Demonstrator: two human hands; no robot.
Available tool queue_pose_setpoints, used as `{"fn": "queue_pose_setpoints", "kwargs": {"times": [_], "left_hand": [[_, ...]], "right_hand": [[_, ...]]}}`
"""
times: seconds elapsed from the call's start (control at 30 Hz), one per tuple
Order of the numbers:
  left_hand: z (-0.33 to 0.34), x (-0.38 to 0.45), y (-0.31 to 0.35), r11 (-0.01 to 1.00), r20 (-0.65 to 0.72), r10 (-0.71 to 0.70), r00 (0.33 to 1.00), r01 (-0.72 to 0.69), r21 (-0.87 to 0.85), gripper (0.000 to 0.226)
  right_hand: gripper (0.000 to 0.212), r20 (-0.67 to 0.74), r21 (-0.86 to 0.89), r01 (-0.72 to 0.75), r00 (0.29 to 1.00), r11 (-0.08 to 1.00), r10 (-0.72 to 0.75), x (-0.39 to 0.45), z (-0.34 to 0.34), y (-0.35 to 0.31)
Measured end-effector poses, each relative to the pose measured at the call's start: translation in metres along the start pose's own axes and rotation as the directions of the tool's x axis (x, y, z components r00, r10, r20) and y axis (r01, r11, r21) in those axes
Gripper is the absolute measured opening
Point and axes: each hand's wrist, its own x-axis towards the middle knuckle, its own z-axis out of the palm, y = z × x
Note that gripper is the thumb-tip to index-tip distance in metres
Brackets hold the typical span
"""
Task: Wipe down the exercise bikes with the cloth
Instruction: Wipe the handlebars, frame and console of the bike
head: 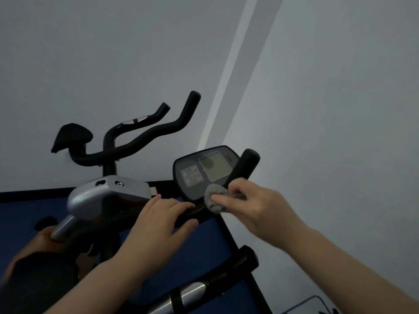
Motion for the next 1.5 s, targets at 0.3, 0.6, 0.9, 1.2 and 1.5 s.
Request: {"fn": "queue_pose_setpoints", "kwargs": {"times": [0.3,0.6,0.9,1.2,1.5], "left_hand": [[0.006,-0.017,0.002,0.987,-0.12,-0.105,0.987,0.118,0.107,0.06],[0.011,-0.027,-0.003,0.984,-0.216,-0.179,0.96,0.174,-0.041,0.047],[0.005,-0.022,0.003,0.977,-0.241,-0.21,0.948,0.199,-0.071,0.034],[0.006,0.014,0.028,0.997,-0.051,-0.078,0.996,0.078,0.0,0.028],[0.008,0.019,0.022,1.0,-0.002,-0.008,1.0,0.008,0.027,0.032]], "right_hand": [[0.017,0.278,-0.044,-0.065,0.958,0.997,0.074,0.033,-0.011,-0.02],[0.021,0.326,0.088,-0.124,0.941,0.988,0.089,0.045,-0.006,-0.037],[0.03,0.01,-0.135,0.009,1.0,0.991,-0.008,0.02,-0.007,-0.016],[0.023,-0.353,-0.347,-0.184,0.934,0.92,0.053,0.011,-0.042,0.027],[0.025,-0.226,0.552,-0.639,0.504,0.536,0.833,0.014,-0.022,-0.011]]}}
